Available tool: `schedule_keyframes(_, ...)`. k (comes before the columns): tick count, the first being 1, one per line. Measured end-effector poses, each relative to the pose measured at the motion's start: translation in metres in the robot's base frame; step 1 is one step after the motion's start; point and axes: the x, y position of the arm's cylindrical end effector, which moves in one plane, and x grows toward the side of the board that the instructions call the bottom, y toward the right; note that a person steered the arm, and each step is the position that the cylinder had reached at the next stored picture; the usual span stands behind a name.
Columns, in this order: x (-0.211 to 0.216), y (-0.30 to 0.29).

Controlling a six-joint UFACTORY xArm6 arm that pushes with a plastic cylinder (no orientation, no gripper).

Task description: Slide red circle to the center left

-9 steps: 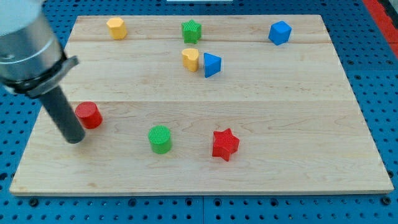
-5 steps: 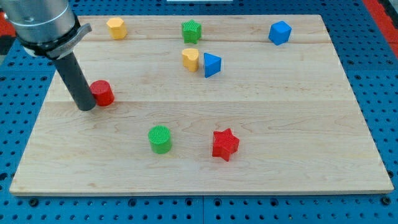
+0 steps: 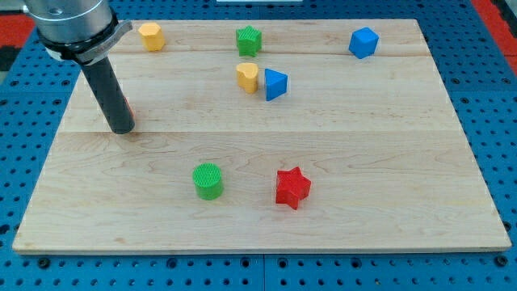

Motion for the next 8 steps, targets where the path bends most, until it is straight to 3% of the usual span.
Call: schedule_keyframes(8, -0.0071, -0.0045)
